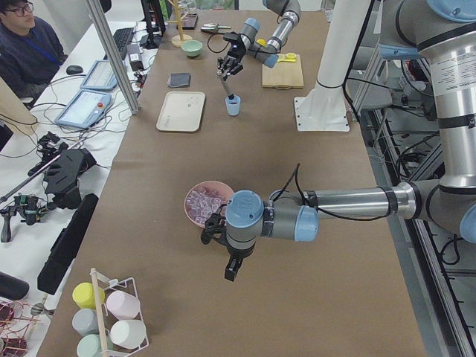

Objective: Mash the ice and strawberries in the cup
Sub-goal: 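Push the pestle down into the cup with the right gripper, pressing the contents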

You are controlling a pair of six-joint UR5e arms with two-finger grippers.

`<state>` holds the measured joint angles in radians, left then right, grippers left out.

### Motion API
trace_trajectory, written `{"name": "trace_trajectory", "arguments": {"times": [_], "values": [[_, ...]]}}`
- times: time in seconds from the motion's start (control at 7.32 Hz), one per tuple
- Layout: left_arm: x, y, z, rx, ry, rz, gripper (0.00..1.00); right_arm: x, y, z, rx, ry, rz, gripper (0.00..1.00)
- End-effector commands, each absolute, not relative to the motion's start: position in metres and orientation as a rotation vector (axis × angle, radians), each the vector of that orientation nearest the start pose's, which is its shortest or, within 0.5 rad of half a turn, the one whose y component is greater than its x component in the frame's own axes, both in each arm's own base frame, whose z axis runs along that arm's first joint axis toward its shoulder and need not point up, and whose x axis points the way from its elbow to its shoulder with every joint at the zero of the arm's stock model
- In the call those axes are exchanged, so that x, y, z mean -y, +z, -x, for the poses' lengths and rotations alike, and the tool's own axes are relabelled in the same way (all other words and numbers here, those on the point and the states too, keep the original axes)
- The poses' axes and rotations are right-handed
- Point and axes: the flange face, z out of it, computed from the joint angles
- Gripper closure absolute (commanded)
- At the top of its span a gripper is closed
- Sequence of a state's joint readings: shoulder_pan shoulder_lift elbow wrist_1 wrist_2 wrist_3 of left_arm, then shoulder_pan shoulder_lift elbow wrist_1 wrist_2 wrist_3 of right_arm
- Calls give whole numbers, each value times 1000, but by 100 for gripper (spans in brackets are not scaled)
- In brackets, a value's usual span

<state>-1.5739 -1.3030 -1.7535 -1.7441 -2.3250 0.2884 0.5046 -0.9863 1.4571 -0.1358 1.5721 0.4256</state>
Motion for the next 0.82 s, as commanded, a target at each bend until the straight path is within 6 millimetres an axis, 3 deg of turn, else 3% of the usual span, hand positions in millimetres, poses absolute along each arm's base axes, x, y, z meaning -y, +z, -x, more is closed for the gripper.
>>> {"name": "trace_trajectory", "arguments": {"times": [0.0, 0.27, 0.55, 0.68], "values": [[384, 669, 66, -737, 305, -194, 1, 414, 222, 520, 1300, -397, -1416, 100], [383, 669, 66, -737, 304, -193, 1, 414, 215, 518, 1308, -393, -1424, 100], [384, 668, 66, -737, 306, -196, 1, 409, 163, 495, 1312, -379, -1419, 100], [384, 669, 66, -737, 305, -194, 1, 398, 130, 471, 1308, -370, -1376, 100]]}}
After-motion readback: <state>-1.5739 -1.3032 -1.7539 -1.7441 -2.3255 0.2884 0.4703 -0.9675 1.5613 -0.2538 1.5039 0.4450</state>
